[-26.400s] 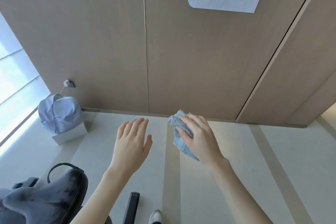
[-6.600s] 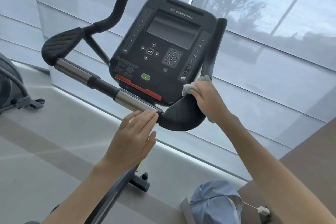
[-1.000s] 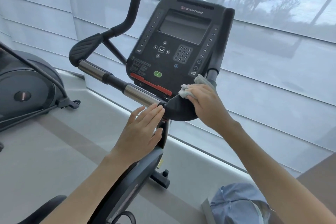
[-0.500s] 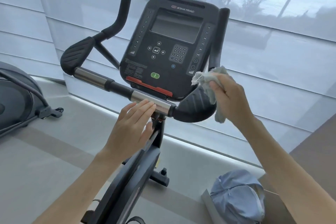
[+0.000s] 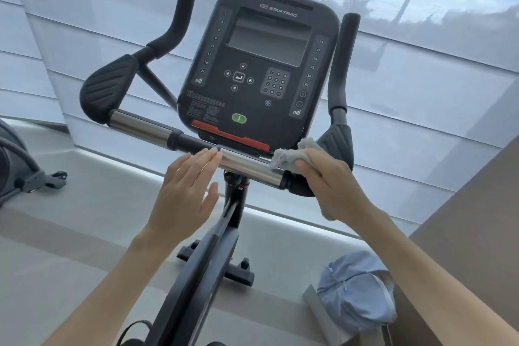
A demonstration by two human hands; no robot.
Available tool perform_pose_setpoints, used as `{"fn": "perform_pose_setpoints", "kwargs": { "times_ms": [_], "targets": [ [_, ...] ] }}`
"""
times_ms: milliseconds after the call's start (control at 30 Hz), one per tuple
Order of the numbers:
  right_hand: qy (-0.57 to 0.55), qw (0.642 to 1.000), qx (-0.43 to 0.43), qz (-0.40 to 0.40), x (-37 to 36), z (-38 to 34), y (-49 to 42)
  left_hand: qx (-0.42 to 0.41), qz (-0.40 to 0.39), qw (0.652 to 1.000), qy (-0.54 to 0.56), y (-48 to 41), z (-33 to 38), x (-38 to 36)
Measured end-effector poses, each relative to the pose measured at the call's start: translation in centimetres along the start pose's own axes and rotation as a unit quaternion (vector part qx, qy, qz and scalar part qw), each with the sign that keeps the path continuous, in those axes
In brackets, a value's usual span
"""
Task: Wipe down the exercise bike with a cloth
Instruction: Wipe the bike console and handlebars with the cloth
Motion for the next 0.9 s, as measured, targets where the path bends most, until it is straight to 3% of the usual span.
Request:
{"fn": "perform_pose_setpoints", "kwargs": {
  "times_ms": [100, 200, 267, 333, 400, 533, 633, 900],
  "targets": [
    [-0.001, 0.998, -0.020, 0.062, 2.5, 0.6, -0.3, 0.024, 0.006, 1.000, -0.014, -0.2, -2.0, 0.2],
    [0.150, 0.987, -0.016, -0.044, -0.5, -0.1, -1.9, 0.035, -0.003, 0.999, -0.029, -0.5, -3.1, -0.2],
    [0.292, 0.950, -0.046, -0.103, -2.9, 0.0, -2.7, 0.031, -0.005, 0.999, -0.028, -0.5, -3.4, -0.5],
    [0.357, 0.919, -0.080, -0.147, -4.1, 0.2, -3.5, 0.025, -0.001, 0.999, -0.022, -0.4, -3.6, -0.7],
    [0.318, 0.928, -0.095, -0.167, -4.7, 0.1, -4.5, 0.019, 0.004, 1.000, -0.016, -0.4, -3.8, -0.7],
    [0.120, 0.967, -0.099, -0.200, -6.5, -0.2, -6.8, 0.007, 0.006, 1.000, -0.008, -0.5, -4.2, -0.8],
    [0.013, 0.970, -0.115, -0.213, -7.1, 0.2, -8.7, 0.006, 0.009, 1.000, -0.002, -0.4, -4.6, -0.7],
    [-0.076, 0.959, -0.103, -0.254, -9.5, -0.9, -12.7, 0.023, 0.004, 1.000, 0.014, -0.4, -5.6, -0.3]
  ]
}}
Point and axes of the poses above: each hand's wrist, its own y-axis away from the middle knuckle, its own x-axis out of the back of the hand, z = x × y, the point moved 10 cm from there along -y, towards the middle knuckle, and after that the axes turned 15 degrees about -z, right-handed, at the moved point
